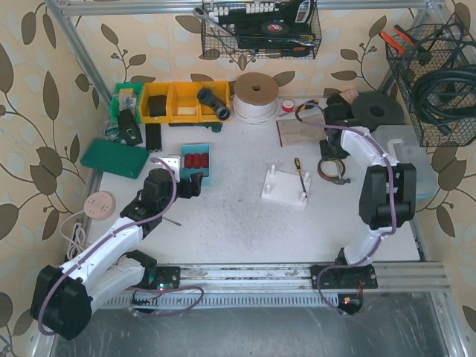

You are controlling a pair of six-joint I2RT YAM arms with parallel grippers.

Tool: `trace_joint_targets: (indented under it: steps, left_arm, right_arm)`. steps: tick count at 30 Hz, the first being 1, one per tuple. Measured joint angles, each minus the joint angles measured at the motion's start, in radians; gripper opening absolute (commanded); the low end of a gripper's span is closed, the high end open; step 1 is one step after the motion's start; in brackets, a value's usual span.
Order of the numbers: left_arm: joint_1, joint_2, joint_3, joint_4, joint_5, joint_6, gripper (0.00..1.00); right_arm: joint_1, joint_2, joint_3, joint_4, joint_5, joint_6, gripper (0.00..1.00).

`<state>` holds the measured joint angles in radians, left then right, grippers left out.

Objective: Install the large spring

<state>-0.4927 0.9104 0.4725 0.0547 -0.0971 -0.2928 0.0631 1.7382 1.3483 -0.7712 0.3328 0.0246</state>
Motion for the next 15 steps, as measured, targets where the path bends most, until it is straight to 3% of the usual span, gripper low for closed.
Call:
trace_joint_targets:
  steps: [10,15]
  left_arm:
    - [0.000,0.007,0.000,0.002,0.004,0.000,0.92]
    - [0.000,0.014,-0.003,0.023,0.028,-0.001,0.91]
  right_arm:
    - [-0.035,0.121,0.020,0.013,-0.065,-0.022,0.00]
    - [-0.035,0.146,0.029,0.035,-0.084,-0.022,0.08]
